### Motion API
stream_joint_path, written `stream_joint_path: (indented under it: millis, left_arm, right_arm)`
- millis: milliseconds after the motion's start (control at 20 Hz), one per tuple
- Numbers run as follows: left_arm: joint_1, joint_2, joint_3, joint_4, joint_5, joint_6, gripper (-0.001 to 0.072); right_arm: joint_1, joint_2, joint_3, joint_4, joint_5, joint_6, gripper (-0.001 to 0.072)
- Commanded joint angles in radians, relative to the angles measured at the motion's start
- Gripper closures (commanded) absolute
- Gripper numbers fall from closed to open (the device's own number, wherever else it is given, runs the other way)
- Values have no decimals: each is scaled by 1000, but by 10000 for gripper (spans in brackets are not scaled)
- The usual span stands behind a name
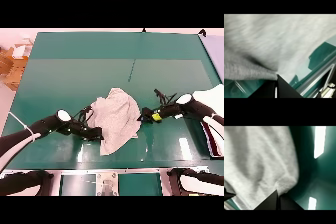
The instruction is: Fold the shirts.
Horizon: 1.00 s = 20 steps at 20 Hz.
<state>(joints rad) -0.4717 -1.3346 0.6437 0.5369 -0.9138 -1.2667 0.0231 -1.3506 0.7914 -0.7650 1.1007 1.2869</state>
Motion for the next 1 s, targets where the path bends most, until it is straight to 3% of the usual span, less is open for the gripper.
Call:
stream_joint_path:
  millis: [0,150,350,550,750,950]
  left_arm:
    - [-6,39,156,-2,-86,25,688]
    - [-6,158,435,54,-169,22,689]
    - [-6,299,876,248,-173,-74,689]
    - [-6,344,1273,279,-179,-79,689]
    - [-6,344,1493,288,-137,-66,688]
    - [-6,341,1500,472,16,-69,688]
  right_arm:
    - [-1,31,177,6,153,-13,703]
    - [-2,125,467,6,248,11,703]
    - [-35,251,884,6,248,105,702]
    - [-93,312,1241,6,244,128,703]
    - [-116,386,1321,3,90,134,702]
    - [-116,402,1315,3,26,134,702]
